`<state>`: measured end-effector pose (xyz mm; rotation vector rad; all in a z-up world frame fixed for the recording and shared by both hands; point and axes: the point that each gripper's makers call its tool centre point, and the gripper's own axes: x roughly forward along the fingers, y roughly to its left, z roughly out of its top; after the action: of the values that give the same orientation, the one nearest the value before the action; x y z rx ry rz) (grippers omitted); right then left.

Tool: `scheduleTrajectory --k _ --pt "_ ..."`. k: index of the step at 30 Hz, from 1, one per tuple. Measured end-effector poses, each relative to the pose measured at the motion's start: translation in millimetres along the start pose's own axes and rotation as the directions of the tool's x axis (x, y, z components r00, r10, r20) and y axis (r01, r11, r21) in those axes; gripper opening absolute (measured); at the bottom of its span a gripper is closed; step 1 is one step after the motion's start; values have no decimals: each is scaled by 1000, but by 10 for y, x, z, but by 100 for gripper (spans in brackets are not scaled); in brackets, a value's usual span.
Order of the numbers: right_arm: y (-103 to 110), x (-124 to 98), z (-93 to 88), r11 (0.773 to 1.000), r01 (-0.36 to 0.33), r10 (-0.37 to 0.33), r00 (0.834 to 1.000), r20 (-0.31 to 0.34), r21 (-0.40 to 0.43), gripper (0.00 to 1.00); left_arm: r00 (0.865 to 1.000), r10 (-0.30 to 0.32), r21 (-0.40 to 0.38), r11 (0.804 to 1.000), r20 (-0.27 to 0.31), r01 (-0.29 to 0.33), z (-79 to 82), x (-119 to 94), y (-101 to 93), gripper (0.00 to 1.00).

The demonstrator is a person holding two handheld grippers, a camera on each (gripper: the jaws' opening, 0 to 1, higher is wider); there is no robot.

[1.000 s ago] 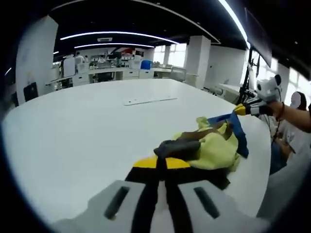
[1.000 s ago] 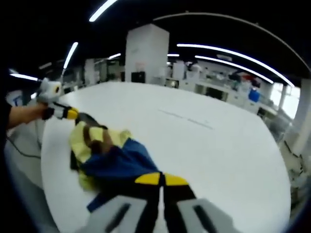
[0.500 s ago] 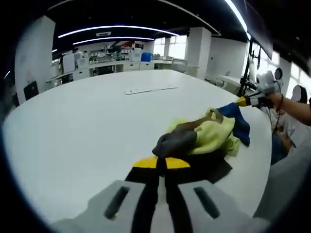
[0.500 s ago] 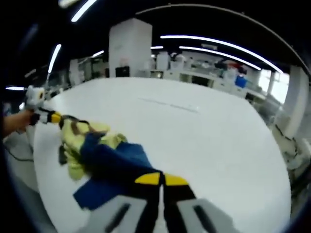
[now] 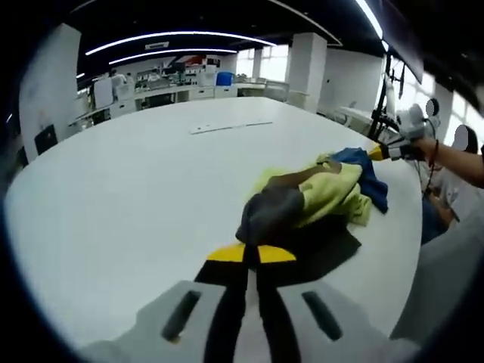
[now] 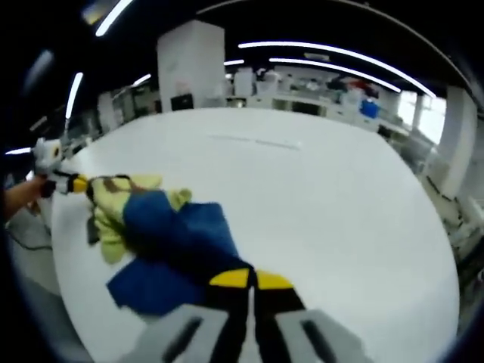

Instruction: Fold the garment on the visible template until the final outline fits inside the template.

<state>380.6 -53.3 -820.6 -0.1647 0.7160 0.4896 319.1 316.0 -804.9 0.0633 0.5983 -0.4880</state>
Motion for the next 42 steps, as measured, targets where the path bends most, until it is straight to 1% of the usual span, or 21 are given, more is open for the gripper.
scheduleTrajectory --k 3,5,6,7,9,11,12,13,15,16,18,22,24,28,31,33,34,35,37,38,42 --pt "-2 1 -27 1000 -1 1 1000 -6 13 0 1000 5 13 1000 4 -5 10 -9 5 1" --pt "-48 -22 -29 1000 14 -14 1000 -5 -9 0 1000 10 31 999 -2 -10 10 -24 13 1" --pt "-39 -43 -12 1000 7 -7 1000 1 -3 4 1000 11 29 1000 -3 -11 12 -40 26 2" --pt "-5 -61 17 1000 -18 17 1000 12 12 8 1000 12 27 1000 3 -12 23 -54 37 4" --pt "32 -93 65 998 -45 44 999 24 37 16 1000 16 22 1000 16 -17 41 -97 83 6" --pt "61 -123 120 997 -63 62 997 35 37 18 999 24 24 999 24 -24 80 -130 106 9" --pt "82 -141 165 996 -88 87 995 40 28 19 999 27 25 999 33 -28 98 -145 128 9" --pt "98 -147 182 995 -95 94 995 41 26 20 998 27 11 1000 54 -28 130 -165 161 9" --pt "156 -150 261 991 -132 131 990 47 17 26 992 6 -34 999 123 -2 276 -174 132 12" --pt "222 -175 320 988 -154 153 987 48 13 28 991 6 -43 999 132 0 295 -185 157 14" --pt "333 -169 391 979 -204 204 978 50 4 34 989 7 -34 999 149 -2 343 -196 197 20" --pt "524 -166 507 965 -261 261 964 48 -14 38 985 -19 -50 998 172 28 434 -153 176 25" --pt "590 -137 558 959 -282 283 958 47 -22 40 986 -28 -53 998 167 37 433 -106 178 26" --pt "672 -65 624 949 -313 314 949 41 -22 39 990 -48 -39 998 136 53 399 -23 139 26" --pt "755 -31 643 941 -338 338 940 34 -17 39 990 -60 -40 997 125 65 399 31 124 25" --pt "801 -4 639 934 -357 357 934 27 -9 38 991 -66 -49 996 116 73 385 70 149 25" --pt "784 40 643 931 -365 366 931 23 -6 38 991 -72 -60 995 112 79 383 84 147 25" --pt "796 59 636 929 -371 371 928 19 -4 38 991 -76 -69 994 111 84 392 94 144 24" --pt "858 79 583 921 -390 390 921 -4 -12 37 991 -85 -64 994 108 92 404 108 99 23" --pt "857 128 566 918 -396 396 918 -12 -17 37 991 -88 -60 994 104 94 402 116 92 23" --pt "956 170 474 909 -417 416 908 -50 -16 35 992 -108 -31 993 58 110 338 196 66 23"
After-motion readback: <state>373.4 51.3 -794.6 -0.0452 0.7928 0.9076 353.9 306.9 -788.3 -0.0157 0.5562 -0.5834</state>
